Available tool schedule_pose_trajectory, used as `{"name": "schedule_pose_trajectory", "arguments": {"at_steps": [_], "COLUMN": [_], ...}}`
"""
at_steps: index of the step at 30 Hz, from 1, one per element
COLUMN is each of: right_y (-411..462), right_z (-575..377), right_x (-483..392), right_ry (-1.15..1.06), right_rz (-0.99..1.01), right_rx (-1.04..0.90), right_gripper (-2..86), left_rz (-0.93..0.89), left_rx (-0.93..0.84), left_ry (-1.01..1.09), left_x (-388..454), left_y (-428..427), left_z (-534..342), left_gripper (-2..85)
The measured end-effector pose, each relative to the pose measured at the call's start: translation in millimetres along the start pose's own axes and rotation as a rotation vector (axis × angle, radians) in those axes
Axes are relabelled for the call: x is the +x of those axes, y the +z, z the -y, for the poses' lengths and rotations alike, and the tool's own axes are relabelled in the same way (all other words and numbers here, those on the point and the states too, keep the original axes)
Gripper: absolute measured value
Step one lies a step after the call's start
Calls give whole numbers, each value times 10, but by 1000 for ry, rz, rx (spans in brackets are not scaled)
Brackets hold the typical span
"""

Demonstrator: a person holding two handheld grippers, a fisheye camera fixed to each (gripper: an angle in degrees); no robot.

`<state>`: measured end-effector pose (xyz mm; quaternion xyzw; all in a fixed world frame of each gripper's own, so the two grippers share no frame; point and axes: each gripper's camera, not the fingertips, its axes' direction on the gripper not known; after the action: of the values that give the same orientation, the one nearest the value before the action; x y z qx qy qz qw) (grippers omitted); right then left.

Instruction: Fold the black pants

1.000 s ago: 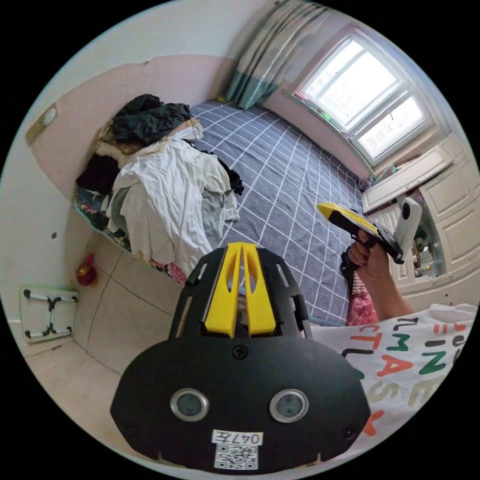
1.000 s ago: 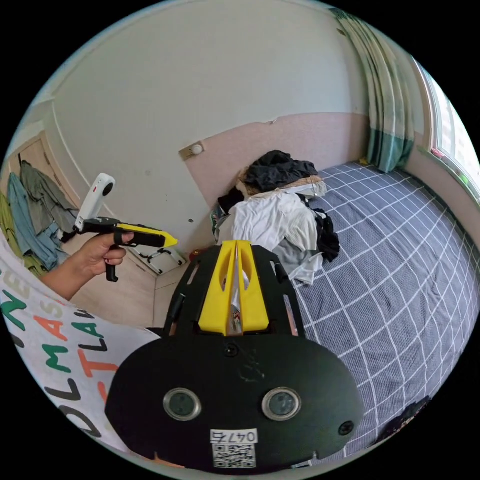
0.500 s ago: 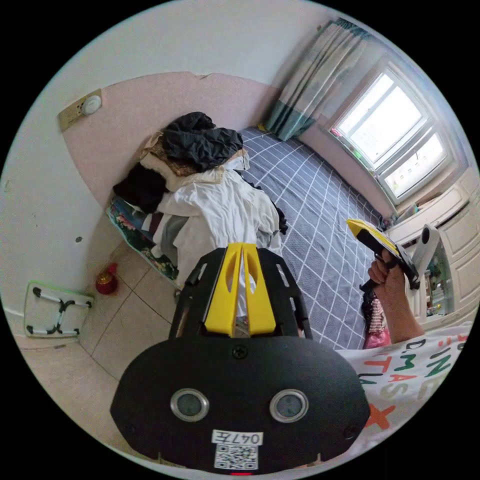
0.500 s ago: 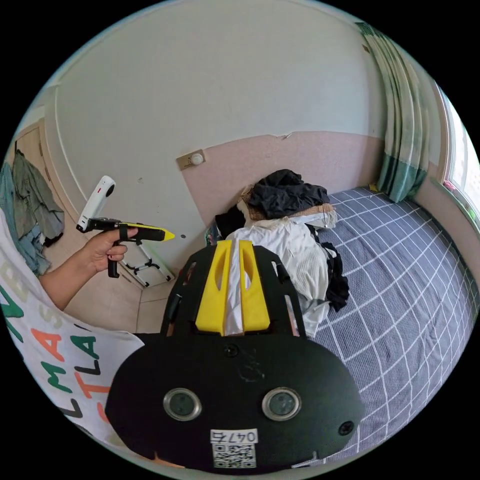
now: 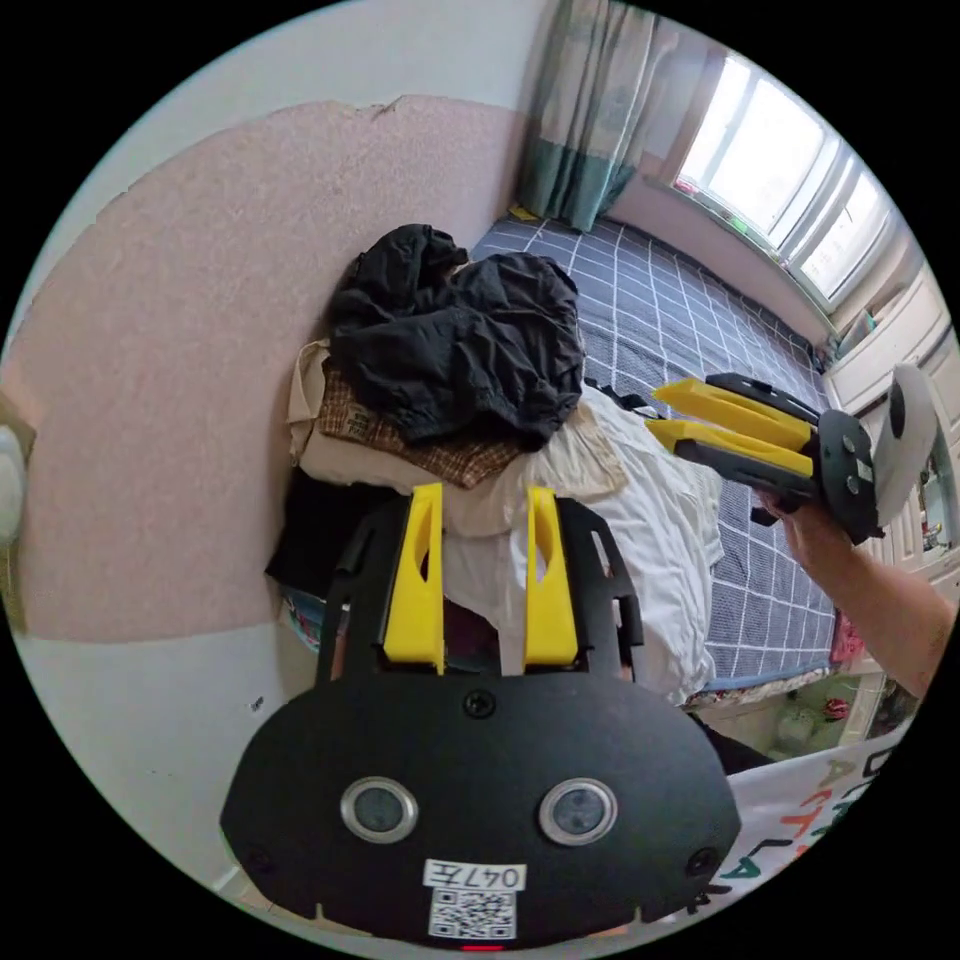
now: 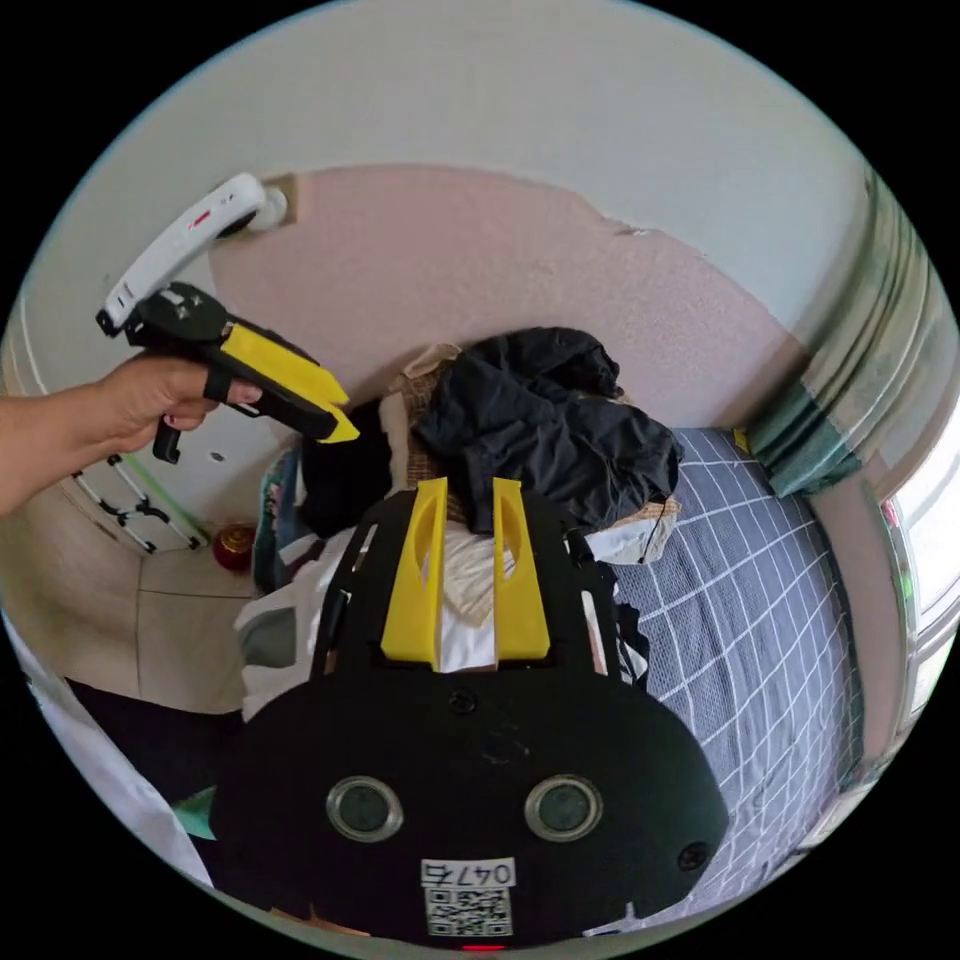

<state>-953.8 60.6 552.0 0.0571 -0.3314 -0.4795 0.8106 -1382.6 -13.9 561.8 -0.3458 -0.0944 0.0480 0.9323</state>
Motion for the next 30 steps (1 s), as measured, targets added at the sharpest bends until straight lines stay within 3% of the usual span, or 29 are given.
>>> {"name": "schedule_pose_trajectory", "arguments": {"at_steps": [12, 16, 22, 30], "right_y": [1616, 1827, 1465, -180], "right_z": [539, 538, 632, 461], "right_x": [-483, -536, -509, -325], "right_ry": [-90, -80, -51, 99], "right_rz": [-199, -244, -241, -184], "right_rx": [-244, -281, -234, -81], "right_gripper": [95, 27, -1, -2], "left_rz": [58, 66, -31, -211], "left_rx": [-87, -81, 14, 89], "left_ry": [-78, -64, -47, 99], "left_x": [-702, -723, -657, -19], "left_y": [1256, 1430, 921, -415], "left_z": [980, 1102, 1146, 1247], "left_gripper": [152, 94, 41, 25]}}
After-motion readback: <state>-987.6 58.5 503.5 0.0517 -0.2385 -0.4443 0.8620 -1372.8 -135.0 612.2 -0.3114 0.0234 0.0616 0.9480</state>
